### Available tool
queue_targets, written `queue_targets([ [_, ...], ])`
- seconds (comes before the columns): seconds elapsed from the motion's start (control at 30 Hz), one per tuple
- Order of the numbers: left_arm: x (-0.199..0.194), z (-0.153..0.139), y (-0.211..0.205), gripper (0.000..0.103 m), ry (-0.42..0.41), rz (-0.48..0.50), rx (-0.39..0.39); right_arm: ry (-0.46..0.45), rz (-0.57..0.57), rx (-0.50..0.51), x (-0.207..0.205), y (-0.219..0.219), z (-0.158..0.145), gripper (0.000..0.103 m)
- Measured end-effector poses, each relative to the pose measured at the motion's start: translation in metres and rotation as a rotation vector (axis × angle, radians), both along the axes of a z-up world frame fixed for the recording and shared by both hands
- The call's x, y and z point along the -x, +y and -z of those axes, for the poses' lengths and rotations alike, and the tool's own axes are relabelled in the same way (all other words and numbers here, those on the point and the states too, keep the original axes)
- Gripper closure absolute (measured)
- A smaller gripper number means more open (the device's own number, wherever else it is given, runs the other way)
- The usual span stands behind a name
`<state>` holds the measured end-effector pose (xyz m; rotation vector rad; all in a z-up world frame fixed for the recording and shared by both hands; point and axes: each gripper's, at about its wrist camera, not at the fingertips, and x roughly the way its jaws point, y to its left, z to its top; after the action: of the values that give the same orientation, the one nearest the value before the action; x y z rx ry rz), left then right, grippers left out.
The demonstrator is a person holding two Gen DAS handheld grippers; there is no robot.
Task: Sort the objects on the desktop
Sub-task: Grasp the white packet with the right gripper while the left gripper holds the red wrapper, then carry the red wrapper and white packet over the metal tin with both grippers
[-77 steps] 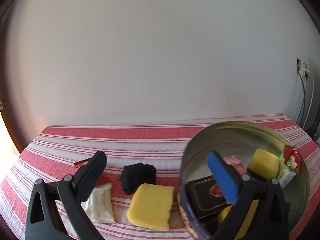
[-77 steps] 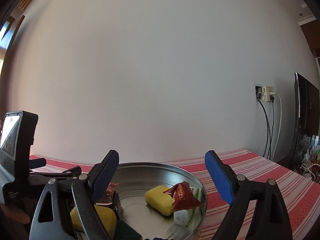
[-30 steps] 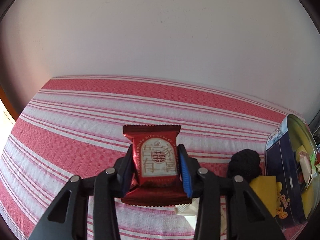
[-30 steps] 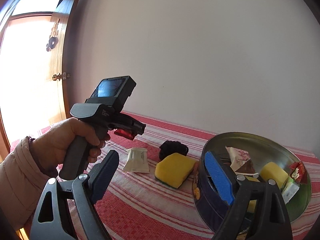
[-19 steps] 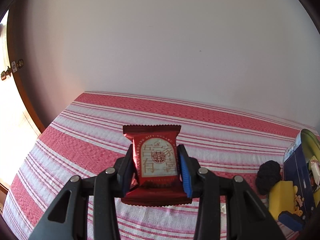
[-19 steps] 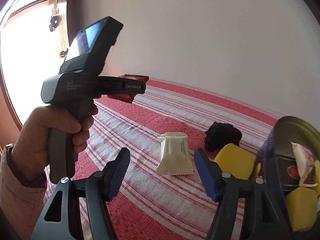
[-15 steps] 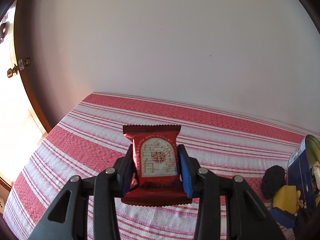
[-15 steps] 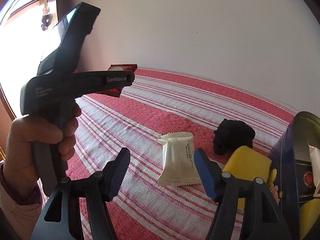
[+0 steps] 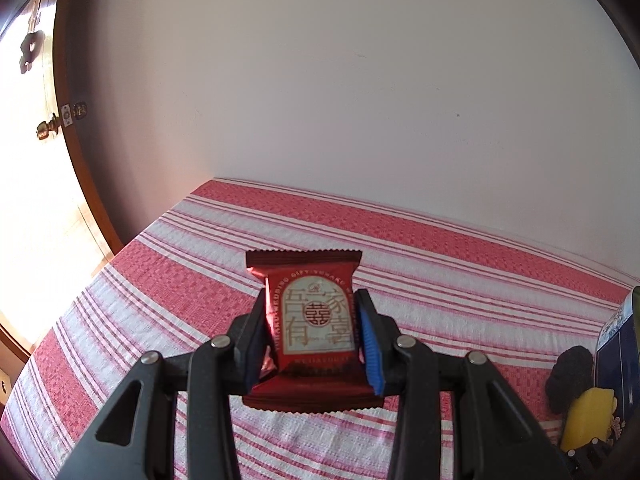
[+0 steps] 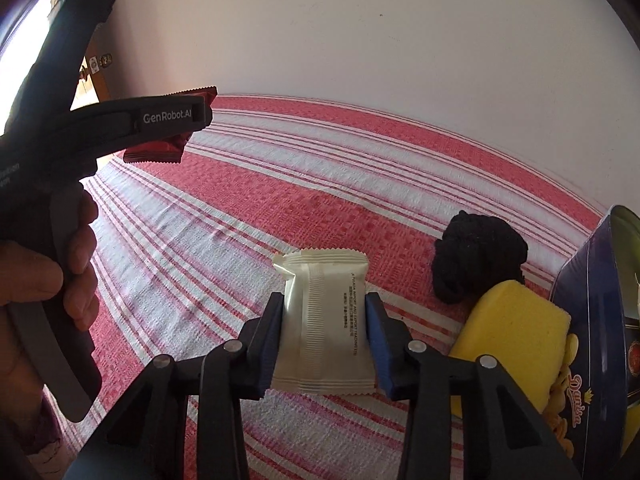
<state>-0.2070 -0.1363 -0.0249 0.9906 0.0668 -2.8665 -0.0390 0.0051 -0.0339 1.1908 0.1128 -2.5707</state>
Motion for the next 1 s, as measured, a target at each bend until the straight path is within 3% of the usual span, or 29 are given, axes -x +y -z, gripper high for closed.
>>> queue_targets([
  [0.07, 0.000, 0.001, 0.000, 0.063, 0.000, 0.001, -0.004, 0.033, -0.026, 0.063, -0.012, 0.004, -0.006, 0.061],
  [0.2, -0.008, -0.004, 0.009, 0.063, 0.021, 0.007, 0.014, 0.185, -0.052, 0.111, -0.050, 0.011, -0.024, 0.061],
  [0.47, -0.014, 0.000, 0.020, 0.063, 0.073, 0.028, 0.041, 0.443, -0.029, 0.058, -0.112, 0.014, -0.046, 0.061],
  [0.67, -0.017, 0.009, 0.033, 0.063, 0.069, 0.062, 0.054, 0.506, -0.025, 0.017, -0.131, 0.007, -0.053, 0.061],
  [0.73, -0.022, 0.008, 0.034, 0.063, 0.091, 0.068, 0.045, 0.519, -0.017, 0.008, -0.114, 0.010, -0.053, 0.061],
  [1.0, -0.043, 0.006, 0.043, 0.063, 0.111, 0.089, 0.035, 0.547, 0.022, -0.011, -0.120, 0.023, -0.060, 0.061],
])
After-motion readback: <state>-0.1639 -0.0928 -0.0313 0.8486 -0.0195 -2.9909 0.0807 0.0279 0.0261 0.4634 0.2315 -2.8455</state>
